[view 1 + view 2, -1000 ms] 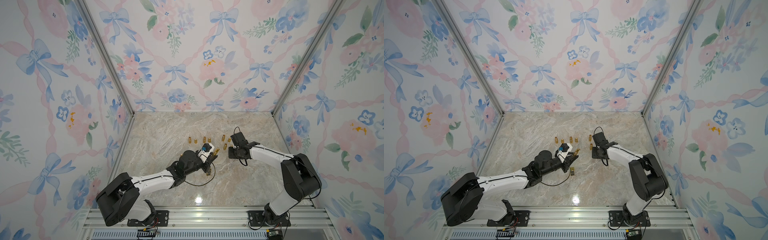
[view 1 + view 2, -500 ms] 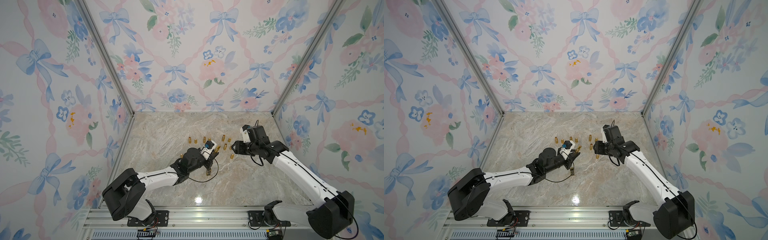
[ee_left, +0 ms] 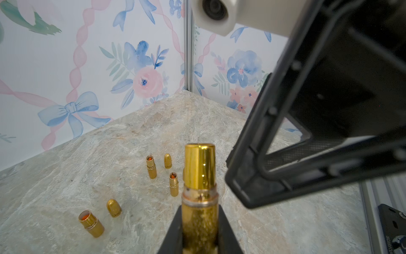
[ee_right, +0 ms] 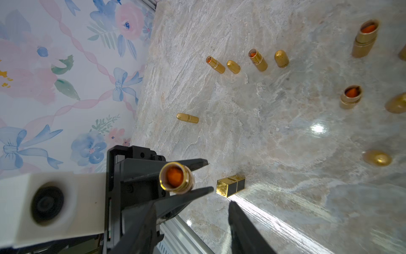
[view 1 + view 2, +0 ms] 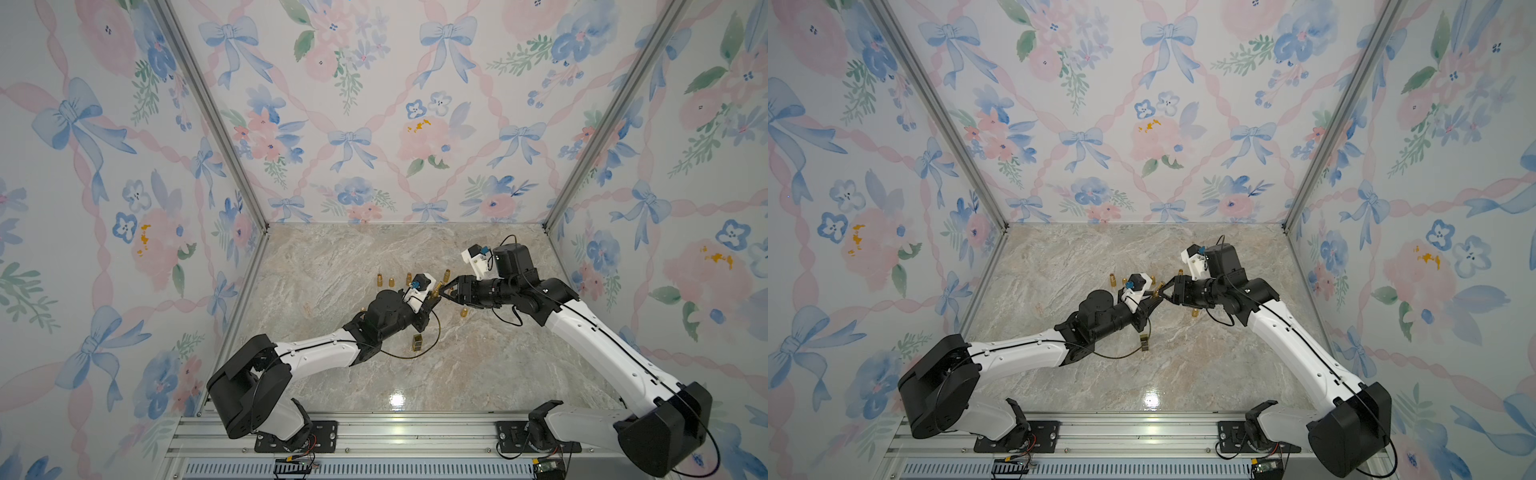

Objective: Open the lipstick cap
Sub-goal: Place the lipstick at the center of the board.

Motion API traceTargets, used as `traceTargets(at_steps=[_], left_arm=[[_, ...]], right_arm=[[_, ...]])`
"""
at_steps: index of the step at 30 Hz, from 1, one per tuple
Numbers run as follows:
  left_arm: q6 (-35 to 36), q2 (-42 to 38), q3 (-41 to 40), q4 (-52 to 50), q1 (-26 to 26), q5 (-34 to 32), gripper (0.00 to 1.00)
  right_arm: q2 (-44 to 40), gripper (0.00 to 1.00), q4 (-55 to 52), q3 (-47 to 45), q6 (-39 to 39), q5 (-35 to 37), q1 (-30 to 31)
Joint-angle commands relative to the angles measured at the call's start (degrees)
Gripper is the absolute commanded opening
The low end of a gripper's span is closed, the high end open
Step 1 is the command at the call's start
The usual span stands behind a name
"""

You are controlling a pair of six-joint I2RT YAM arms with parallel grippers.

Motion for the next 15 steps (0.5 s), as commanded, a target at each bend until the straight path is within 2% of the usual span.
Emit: traceTargets(at_steps=[1,7,15], left_arm=[[0.43,0.36,0.78,0.66,-0.37,2.50,0.00],[0.93,0.19,0.77,0.66,-0.43,3.15,0.00],[0.92,0.70,1.21,0.68,-0.35,0.13,0.00]], right_arm=[[2.43,0.50,1.83,2.36,0.23,-1.80,1.35],[4.63,0.41,2.09,2.65,-0.71,-0.78,1.70],[5.32,0.32,1.29,1.42,-2.38,0.04,2.58]])
